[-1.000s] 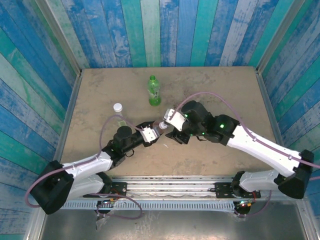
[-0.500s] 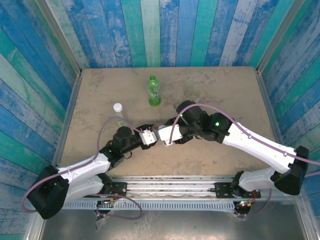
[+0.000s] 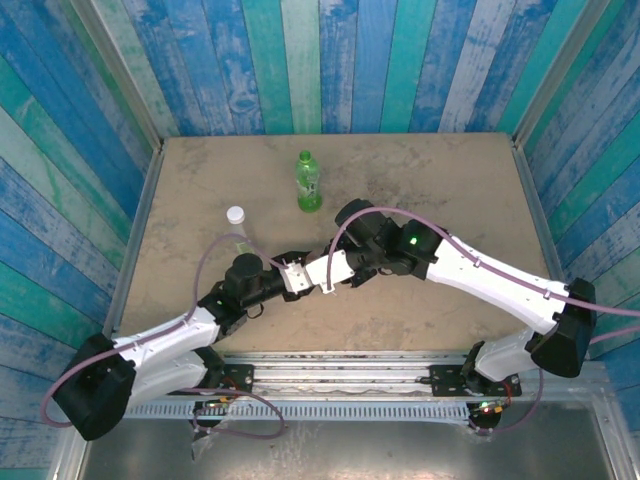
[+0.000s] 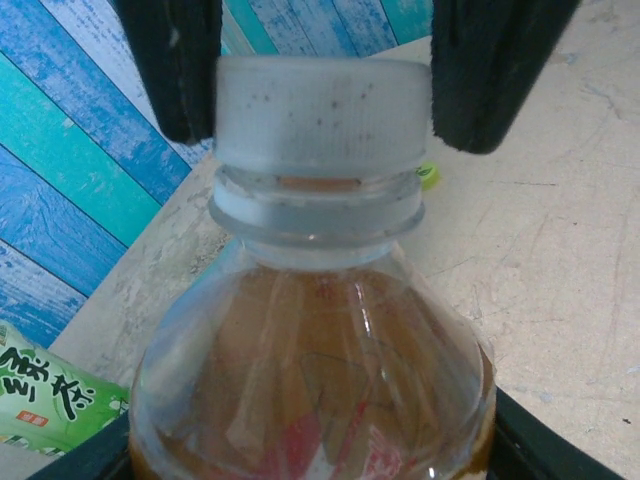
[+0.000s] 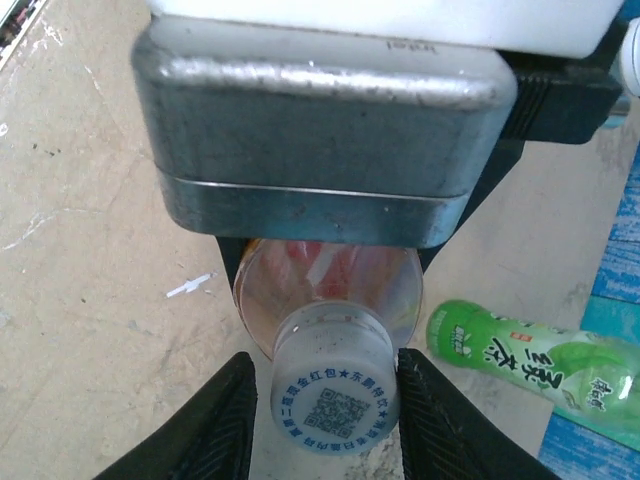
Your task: Screw on the bottle caps
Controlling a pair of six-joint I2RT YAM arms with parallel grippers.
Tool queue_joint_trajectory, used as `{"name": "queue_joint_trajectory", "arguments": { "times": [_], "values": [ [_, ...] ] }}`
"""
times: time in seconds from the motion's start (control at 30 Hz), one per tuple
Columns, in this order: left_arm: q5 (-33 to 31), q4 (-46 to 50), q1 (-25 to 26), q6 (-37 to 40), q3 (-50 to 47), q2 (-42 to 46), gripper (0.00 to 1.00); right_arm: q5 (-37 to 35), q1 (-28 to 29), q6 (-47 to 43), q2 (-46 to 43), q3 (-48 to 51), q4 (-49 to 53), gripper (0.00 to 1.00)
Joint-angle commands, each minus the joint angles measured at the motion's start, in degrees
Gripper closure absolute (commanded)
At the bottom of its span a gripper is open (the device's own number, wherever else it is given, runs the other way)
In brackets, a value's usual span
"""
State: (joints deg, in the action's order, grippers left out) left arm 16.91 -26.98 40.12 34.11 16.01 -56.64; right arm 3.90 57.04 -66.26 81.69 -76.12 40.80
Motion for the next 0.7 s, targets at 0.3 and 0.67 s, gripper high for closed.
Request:
{"name": "queue_joint_trajectory", "arguments": {
  "times": [0.3,0.67],
  "values": [
    [-0.4,-1.3,0.0,0.3,0.3,1.8,0.49,-0.9,1.2,7.7,1.5,-3.5,2.4,0.78],
    [-5.7,-6.5,-0.1,0.5,1.0,-1.3,0.51,-3.9,1.1,77.6,-3.6,3.6,-17.2,0.97]
  ]
}}
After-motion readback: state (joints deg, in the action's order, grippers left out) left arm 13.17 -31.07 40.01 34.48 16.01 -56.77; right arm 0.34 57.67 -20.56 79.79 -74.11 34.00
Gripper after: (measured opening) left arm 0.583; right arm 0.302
